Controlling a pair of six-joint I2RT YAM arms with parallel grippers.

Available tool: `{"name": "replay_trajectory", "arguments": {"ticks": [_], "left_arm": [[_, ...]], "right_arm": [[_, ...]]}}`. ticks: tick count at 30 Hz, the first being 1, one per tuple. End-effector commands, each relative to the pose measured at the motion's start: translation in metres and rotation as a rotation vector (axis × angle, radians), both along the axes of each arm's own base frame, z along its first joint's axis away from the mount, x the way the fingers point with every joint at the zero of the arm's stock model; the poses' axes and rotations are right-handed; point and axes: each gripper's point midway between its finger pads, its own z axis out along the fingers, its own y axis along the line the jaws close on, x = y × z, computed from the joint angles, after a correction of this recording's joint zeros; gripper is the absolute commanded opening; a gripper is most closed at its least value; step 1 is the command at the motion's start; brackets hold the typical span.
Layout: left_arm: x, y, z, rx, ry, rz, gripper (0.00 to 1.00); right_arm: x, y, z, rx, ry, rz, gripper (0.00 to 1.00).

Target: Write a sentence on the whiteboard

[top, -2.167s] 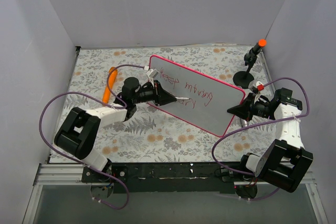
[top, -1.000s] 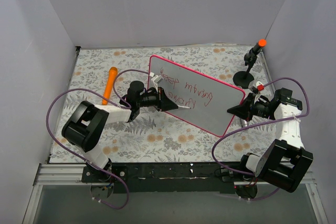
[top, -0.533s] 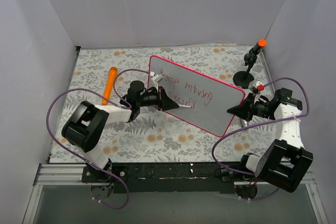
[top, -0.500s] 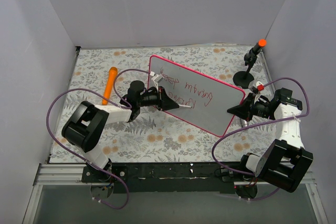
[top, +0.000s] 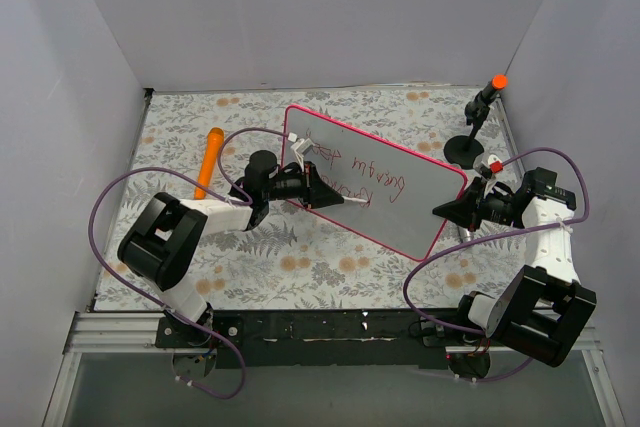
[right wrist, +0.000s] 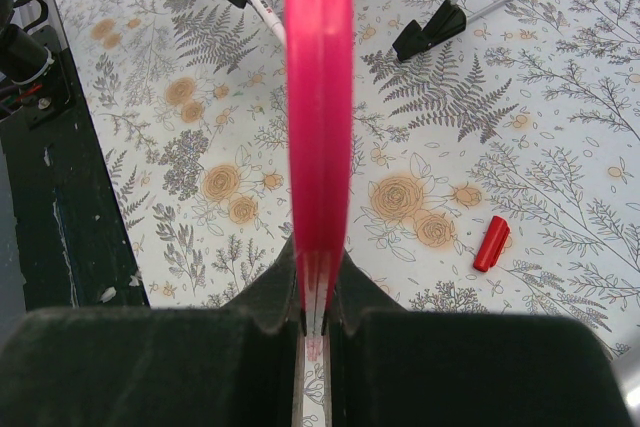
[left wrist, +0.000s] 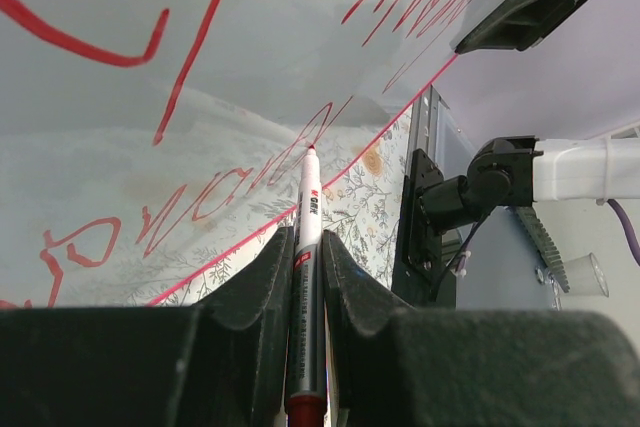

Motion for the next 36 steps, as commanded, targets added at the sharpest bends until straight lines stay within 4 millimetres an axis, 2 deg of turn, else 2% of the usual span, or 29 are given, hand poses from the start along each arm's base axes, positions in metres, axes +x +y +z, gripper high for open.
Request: {"name": "replay_trajectory", "arguments": {"ticks": [1, 5, 12, 24, 28, 29, 32, 33, 35, 36], "left_arm": [[0.009, -0.001, 0.009, 0.014, -0.057, 0.030, 0.00], [0.007, 0.001, -0.005, 0.043, -0.024, 0.024, 0.00], [0.000, -0.002, -0.018, 0.048, 0.007, 0.008, 0.00], [-0.007, -0.014, -0.019, 0.047, 0.007, -0.012, 0.00], [-0.011, -0.014, 0.003, 0.012, -0.024, -0.018, 0.00], [-0.012, -0.013, 0.016, -0.006, -0.050, -0.019, 0.00], [-0.017, -0.011, 0.034, -0.013, -0.070, -0.033, 0.00], [-0.024, -0.009, 0.047, -0.026, -0.090, -0.045, 0.00], [-0.030, -0.004, 0.058, -0.031, -0.110, -0.054, 0.00], [-0.037, 0.001, 0.070, -0.034, -0.135, -0.057, 0.00]], "right_arm": [[0.000, -0.005, -0.012, -0.074, -0.015, 0.011, 0.01], [0.000, -0.005, -0.012, -0.073, -0.013, 0.011, 0.01], [0.000, -0.005, -0.012, -0.073, -0.013, 0.013, 0.01], [-0.001, -0.005, -0.012, -0.077, -0.019, 0.012, 0.01], [-0.002, -0.004, -0.011, -0.076, -0.018, 0.012, 0.01], [-0.002, -0.004, -0.011, -0.077, -0.019, 0.012, 0.01], [-0.001, -0.005, -0.012, -0.077, -0.014, 0.012, 0.01], [-0.001, -0.005, -0.012, -0.077, -0.016, 0.013, 0.01], [-0.001, -0.005, -0.012, -0.078, -0.017, 0.013, 0.01], [-0.002, -0.005, -0.012, -0.077, -0.019, 0.013, 0.01]]}}
